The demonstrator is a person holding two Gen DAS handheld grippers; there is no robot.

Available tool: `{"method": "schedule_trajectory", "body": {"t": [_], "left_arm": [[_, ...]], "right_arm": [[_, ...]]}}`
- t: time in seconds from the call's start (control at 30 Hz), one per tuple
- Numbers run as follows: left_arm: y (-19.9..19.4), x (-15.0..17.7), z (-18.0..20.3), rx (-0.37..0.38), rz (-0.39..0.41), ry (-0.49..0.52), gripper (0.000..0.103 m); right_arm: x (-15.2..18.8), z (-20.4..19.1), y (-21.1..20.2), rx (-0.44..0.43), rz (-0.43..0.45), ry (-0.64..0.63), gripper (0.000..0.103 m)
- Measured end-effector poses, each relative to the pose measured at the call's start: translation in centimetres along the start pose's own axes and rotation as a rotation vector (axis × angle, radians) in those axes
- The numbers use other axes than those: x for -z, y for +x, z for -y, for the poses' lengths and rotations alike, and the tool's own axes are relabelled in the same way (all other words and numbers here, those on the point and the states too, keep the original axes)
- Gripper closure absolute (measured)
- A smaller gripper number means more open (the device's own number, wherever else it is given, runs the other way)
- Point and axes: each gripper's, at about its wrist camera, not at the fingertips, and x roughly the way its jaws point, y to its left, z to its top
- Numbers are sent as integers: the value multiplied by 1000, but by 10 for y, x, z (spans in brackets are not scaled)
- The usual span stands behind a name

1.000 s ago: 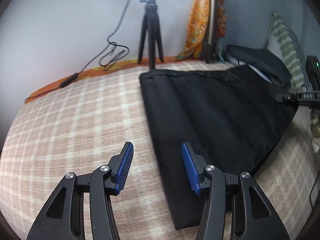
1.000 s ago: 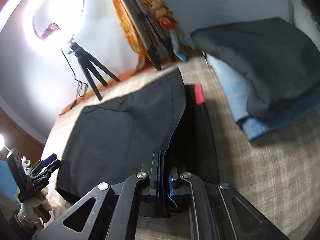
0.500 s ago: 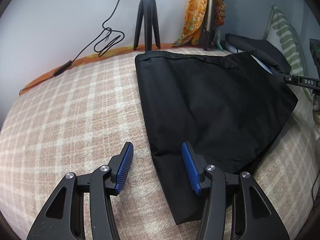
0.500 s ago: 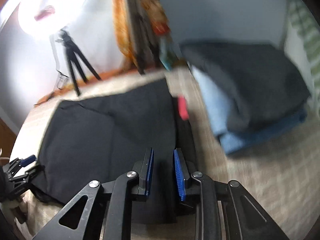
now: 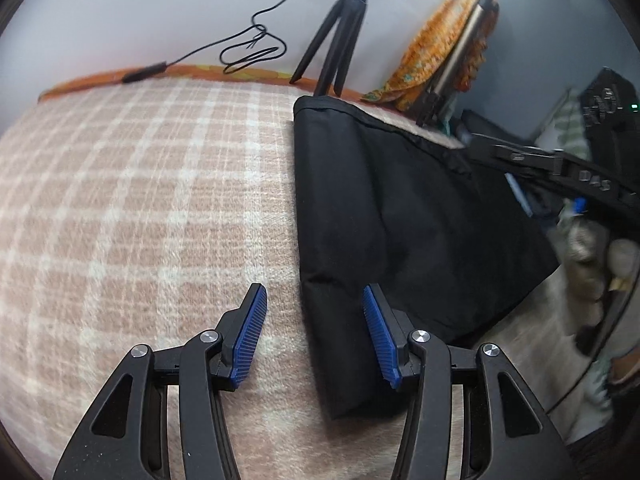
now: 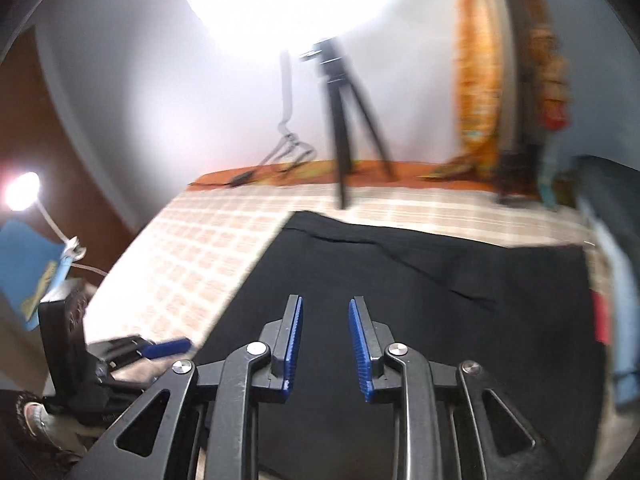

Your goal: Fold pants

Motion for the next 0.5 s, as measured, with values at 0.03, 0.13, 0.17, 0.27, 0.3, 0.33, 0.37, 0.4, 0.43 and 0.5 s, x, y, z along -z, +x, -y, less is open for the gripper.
{"method": "schedule_trajectory", "body": {"t": [0.03,0.13,0.17,0.27,0.3,0.33,0.37,0.4,0.43,0.5], "left_arm": [[-1,0,-3,22,-1,-21,54],[-2,0,-6,44,0,-41,54],[-3,0,-5,42,-2,-32,54],[-3,1,-2,37,-2,-22,54],[-3,2,-1,36,-3,-14,54],[-3,2,0,37,-5,-7,54],[-3,2,0,40,-6,-4,54],[-3,3,1,42,-7,-2,54],[-3,3,1,43,-7,0,54],[-3,4,2,48,-7,5,54]], "right_arm": [[-4,-7,8,-11,-7,-16,80],[-14,-26,32,-41,-40,-43,81],[-18,-30,38,-47,-53,-48,82],[-25,-40,60,-40,-88,-75,84],[-25,-44,67,-35,-99,-81,84],[-27,-45,72,-32,-106,-82,84],[-29,-45,77,-28,-115,-80,85],[-31,-46,83,-24,-124,-82,85],[-32,-47,89,-14,-135,-86,86],[-33,-49,104,16,-161,-100,86]]}}
